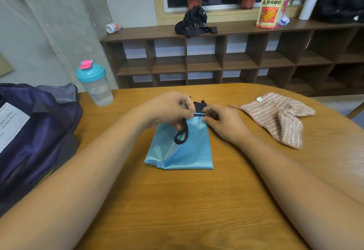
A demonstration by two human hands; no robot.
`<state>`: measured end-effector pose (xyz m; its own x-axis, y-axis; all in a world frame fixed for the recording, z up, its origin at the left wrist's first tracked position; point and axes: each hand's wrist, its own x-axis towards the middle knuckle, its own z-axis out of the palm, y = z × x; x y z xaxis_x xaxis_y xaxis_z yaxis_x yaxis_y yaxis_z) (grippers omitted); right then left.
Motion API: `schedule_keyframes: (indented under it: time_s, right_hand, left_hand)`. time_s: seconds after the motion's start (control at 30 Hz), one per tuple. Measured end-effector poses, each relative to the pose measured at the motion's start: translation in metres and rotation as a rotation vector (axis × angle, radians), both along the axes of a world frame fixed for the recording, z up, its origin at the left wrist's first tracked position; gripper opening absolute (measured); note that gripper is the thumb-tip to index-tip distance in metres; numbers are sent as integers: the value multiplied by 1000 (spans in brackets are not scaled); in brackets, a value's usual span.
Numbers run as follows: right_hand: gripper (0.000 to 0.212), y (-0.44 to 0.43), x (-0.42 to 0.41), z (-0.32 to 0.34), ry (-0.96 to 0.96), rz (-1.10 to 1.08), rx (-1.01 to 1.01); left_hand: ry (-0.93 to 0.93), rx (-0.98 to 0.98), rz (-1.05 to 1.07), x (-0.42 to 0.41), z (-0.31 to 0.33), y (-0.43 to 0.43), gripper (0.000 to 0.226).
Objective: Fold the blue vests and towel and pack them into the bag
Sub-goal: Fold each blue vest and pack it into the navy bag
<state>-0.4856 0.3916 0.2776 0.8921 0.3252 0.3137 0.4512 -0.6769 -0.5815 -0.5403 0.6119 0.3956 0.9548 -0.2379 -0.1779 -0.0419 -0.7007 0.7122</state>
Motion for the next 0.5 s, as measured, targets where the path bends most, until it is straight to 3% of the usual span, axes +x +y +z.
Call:
schedule_keyframes:
  time_s: [0.13,0.3,0.5]
  right_hand:
    - [26,-2,1,-1,-2,18,16]
    - [23,-2,3,-2,1,32,23]
    - [27,-2,1,0,-4,5,31]
  left_hand:
    - [41,25,-43,0,-27,-24,9]
    - [-63,-12,2,-3,-48,-34,13]
    - [-141,64,-121,-11,-62,-27,40]
